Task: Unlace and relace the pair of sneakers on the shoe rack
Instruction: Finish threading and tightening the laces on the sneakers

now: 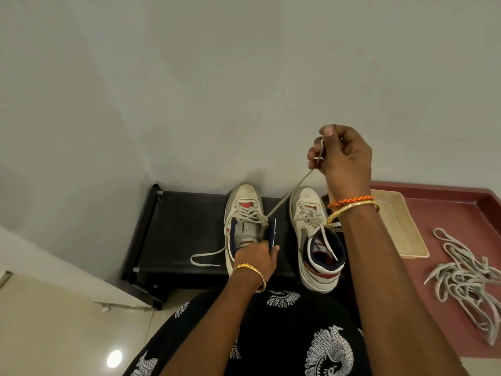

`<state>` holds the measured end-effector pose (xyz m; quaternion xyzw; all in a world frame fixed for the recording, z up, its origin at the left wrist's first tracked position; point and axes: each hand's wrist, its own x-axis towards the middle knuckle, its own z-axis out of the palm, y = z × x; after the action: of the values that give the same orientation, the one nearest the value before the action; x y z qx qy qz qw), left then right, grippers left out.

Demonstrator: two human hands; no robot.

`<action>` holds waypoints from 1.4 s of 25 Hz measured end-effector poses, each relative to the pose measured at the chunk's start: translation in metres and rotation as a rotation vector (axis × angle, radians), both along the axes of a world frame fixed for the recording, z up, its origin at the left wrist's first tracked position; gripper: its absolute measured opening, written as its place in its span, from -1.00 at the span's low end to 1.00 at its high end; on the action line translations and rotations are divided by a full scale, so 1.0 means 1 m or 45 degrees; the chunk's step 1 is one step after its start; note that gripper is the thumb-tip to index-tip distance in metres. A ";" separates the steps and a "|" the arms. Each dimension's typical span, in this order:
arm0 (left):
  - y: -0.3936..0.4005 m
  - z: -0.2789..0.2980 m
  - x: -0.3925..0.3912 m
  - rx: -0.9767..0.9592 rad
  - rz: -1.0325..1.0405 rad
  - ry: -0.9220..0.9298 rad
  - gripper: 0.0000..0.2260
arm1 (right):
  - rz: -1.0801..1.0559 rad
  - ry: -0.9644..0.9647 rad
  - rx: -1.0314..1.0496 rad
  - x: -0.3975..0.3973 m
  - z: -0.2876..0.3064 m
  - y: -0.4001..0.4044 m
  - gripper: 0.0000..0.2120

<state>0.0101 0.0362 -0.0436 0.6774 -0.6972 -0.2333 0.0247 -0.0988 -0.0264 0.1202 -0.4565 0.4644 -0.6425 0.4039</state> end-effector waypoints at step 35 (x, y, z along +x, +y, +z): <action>0.000 -0.006 0.007 -0.107 0.045 0.103 -0.61 | 0.042 1.075 0.691 -0.010 -0.112 0.017 -0.77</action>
<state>0.0167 0.0364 -0.0497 0.6781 -0.6926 -0.2305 0.0856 -0.1092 -0.0095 0.0077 -0.5625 0.7304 -0.2512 0.2950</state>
